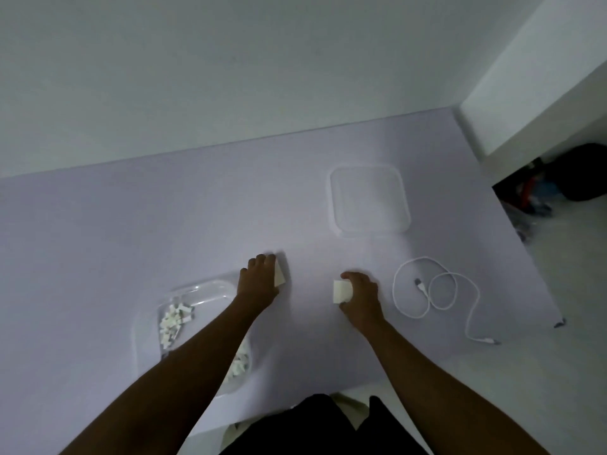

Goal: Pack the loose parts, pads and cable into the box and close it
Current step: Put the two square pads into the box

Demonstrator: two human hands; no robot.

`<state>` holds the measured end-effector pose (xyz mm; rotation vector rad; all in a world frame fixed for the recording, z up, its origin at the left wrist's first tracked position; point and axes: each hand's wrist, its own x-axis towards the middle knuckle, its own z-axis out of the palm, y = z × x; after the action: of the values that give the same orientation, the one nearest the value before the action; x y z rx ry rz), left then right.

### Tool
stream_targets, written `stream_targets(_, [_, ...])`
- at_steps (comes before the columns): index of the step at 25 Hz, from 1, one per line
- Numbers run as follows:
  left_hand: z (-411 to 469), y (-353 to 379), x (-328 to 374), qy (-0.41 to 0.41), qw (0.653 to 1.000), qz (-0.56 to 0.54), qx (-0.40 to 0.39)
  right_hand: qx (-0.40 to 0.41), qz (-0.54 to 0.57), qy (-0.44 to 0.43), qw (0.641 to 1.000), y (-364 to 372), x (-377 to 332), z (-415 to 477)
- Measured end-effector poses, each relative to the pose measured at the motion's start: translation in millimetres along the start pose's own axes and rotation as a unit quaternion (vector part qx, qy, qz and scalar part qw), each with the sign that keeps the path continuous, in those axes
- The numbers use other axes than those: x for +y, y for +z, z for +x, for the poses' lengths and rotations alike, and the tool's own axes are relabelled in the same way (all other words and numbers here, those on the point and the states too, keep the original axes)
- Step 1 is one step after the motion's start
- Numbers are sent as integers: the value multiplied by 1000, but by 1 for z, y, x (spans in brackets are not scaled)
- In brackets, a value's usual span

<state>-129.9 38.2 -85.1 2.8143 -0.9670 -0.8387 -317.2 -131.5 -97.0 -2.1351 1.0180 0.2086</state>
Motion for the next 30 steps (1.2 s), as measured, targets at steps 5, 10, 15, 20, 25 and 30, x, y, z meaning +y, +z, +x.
stream_targets(5, [25, 3, 10, -57, 998, 29, -17, 4, -12, -23, 1000, 0, 19, 12])
stream_targets(10, [35, -6, 7, -81, 994, -39, -56, -56, -22, 19, 998, -5, 18, 25])
stream_targets(15, [25, -17, 8, -110, 976, -186, 6, -32, 136, 80, 987, -9, 1, 28])
stream_targets(20, [-27, -48, -24, -157, 808, -566, 46, -81, 431, 171, 882, -1, -61, 8])
stream_targets(25, [-95, -50, -95, -190, 789, -570, 128, -212, 484, 76, 846, 28, -147, -19])
stream_targets(30, [-134, -18, -152, -261, 800, -522, 141, -249, 363, 53, 896, 79, -211, -54])
